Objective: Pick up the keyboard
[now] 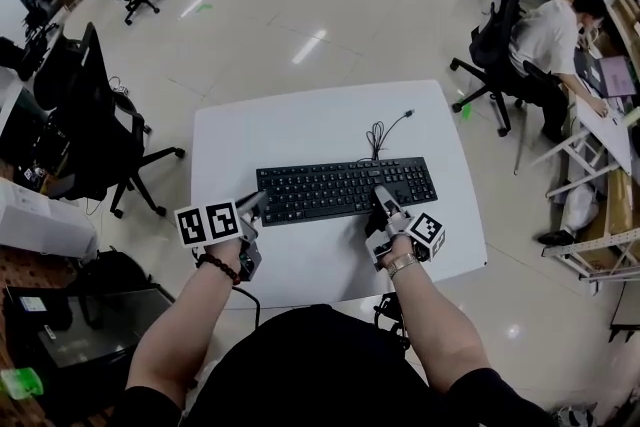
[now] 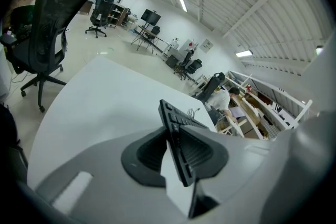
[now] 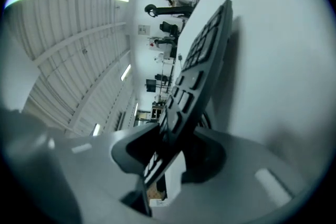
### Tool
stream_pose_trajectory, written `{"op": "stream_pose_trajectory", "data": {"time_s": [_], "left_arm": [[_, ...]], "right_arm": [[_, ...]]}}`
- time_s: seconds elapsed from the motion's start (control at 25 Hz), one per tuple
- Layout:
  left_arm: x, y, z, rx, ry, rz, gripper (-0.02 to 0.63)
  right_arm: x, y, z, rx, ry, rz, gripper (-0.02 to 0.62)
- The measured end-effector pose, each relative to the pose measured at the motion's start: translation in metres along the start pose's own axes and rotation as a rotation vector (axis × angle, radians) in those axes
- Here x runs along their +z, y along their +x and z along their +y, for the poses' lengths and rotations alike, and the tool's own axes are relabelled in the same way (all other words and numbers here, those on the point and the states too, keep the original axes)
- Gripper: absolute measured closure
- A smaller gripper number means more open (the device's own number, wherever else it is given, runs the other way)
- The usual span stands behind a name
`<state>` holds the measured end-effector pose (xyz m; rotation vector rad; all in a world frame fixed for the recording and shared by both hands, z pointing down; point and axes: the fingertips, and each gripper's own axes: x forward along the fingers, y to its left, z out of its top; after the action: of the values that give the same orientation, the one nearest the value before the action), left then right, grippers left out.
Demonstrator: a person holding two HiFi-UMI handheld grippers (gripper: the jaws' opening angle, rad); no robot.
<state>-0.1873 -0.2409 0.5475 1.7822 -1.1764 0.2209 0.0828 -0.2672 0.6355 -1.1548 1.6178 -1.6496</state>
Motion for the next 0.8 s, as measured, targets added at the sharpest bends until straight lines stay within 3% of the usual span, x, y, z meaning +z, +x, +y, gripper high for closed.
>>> {"op": "stream_pose_trajectory", "data": {"time_s": [0.2,0.4,0.6,0.8], "left_arm": [[0.001,-0.003,0.008,-0.047,-0.043,-0.031,0.523],[0.008,-0.008,0.003,-0.147,-0.072,-0.092,0.522],[0.017,-0.017,-0.009,-0.259,-0.067,-0.159,0.522],[0.025,-0.026,-0.017,-0.317,-0.06,-0.219,0.519]], "right_arm": [[-0.004,-0.01,0.028,-0.001,-0.098,0.011,0.472],[0.0,-0.025,0.077,0.022,-0.252,0.017,0.476],[-0.001,-0.044,0.127,0.057,-0.398,0.016,0.477],[-0.005,-0.057,0.164,0.067,-0.535,0.017,0.477]]}}
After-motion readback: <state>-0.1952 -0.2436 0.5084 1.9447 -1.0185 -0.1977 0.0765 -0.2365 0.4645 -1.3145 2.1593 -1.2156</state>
